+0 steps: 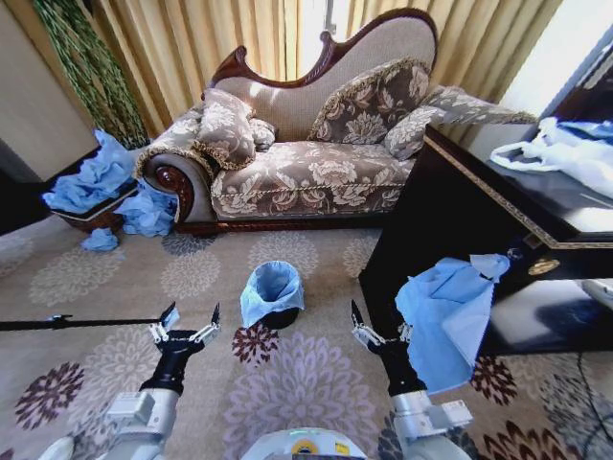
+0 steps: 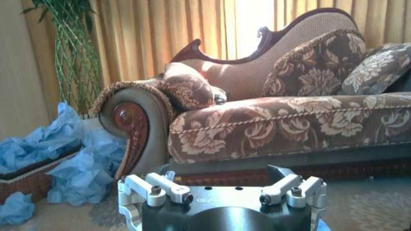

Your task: Place a garbage bag over the trash bin.

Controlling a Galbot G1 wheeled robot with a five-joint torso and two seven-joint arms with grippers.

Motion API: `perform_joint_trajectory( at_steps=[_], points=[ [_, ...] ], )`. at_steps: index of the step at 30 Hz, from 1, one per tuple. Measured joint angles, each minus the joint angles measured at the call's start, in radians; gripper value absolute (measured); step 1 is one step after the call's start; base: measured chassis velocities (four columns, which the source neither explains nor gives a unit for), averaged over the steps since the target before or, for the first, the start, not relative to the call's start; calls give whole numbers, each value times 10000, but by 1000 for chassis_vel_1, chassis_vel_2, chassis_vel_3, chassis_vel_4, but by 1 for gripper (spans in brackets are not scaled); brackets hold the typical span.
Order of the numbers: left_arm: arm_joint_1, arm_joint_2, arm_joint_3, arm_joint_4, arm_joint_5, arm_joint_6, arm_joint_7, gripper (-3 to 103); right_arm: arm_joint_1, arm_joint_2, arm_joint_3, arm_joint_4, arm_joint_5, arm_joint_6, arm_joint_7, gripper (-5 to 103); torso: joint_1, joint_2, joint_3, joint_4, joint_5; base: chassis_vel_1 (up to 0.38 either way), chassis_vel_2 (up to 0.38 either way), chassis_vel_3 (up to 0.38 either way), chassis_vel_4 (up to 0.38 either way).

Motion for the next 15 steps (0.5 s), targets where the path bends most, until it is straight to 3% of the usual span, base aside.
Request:
perform_joint_trajectory(
  at_steps=[15],
  points=[
    [32, 2, 128, -18, -16, 161, -25, 100, -128, 19, -236, 44, -356, 8, 180, 100, 0, 0, 0, 0, -1, 0, 0, 0, 0]
  ],
)
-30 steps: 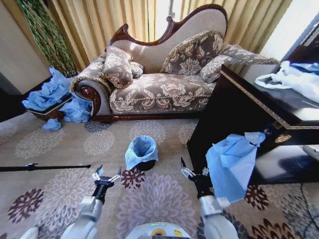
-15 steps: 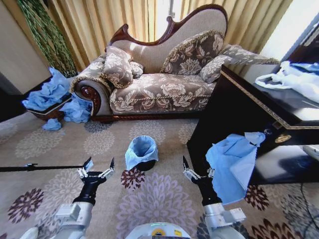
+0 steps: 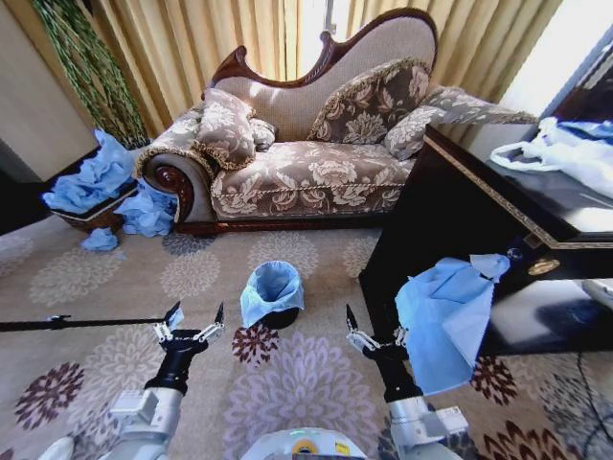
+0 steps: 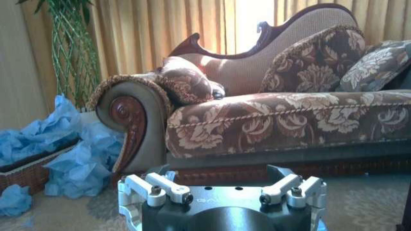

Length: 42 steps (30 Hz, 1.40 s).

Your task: Place a garbage bag over the trash bin.

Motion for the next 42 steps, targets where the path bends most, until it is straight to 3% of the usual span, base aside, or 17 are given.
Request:
perform_joint_trajectory(
  at_steps=[42],
  points=[
    [-14, 12, 14, 48, -3, 1, -12, 100, 22, -2, 4, -36, 23, -7, 2, 100, 0, 0, 0, 0, 0, 0, 0, 0, 0]
  ],
)
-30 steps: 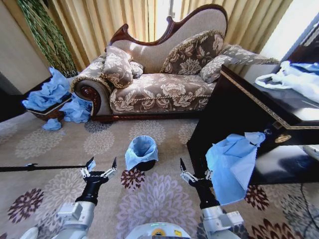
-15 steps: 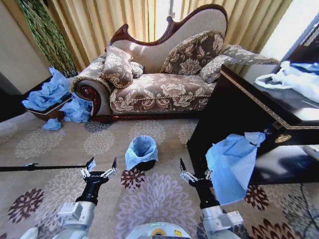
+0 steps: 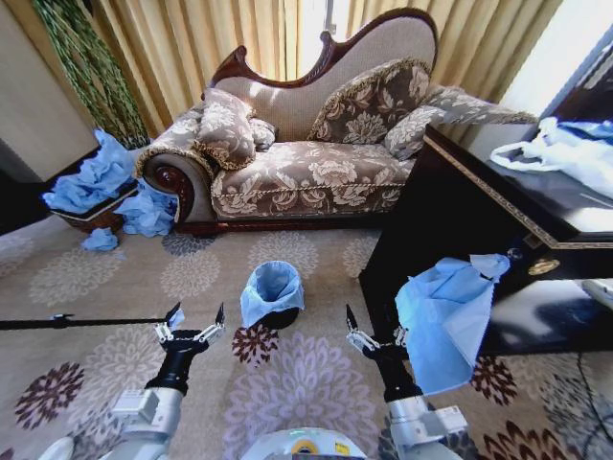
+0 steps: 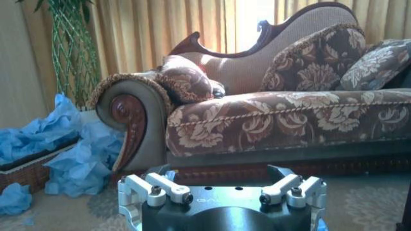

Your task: Place a garbage bag over the trash bin.

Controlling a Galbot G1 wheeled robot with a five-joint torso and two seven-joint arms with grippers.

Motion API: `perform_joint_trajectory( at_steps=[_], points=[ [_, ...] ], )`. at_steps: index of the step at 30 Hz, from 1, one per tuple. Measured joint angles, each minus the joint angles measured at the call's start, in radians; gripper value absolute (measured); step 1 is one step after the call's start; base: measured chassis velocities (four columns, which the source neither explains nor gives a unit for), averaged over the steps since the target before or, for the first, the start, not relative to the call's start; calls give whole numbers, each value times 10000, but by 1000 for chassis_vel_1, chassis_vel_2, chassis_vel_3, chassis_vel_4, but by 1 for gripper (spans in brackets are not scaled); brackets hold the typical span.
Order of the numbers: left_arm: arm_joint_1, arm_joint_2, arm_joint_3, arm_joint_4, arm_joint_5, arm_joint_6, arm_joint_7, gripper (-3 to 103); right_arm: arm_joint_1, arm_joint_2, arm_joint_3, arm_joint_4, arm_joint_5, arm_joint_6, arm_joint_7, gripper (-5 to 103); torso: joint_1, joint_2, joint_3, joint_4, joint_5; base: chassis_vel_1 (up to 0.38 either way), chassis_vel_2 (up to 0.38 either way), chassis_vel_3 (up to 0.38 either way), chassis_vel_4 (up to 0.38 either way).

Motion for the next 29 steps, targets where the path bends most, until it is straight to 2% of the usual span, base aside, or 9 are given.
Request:
perform_joint_trajectory(
  at_steps=[29],
  points=[
    [0, 1, 0, 0, 0, 0, 0, 100, 1, 0, 0, 0, 1, 0, 0, 100, 0, 0, 0, 0, 0, 0, 0, 0, 0]
  ],
)
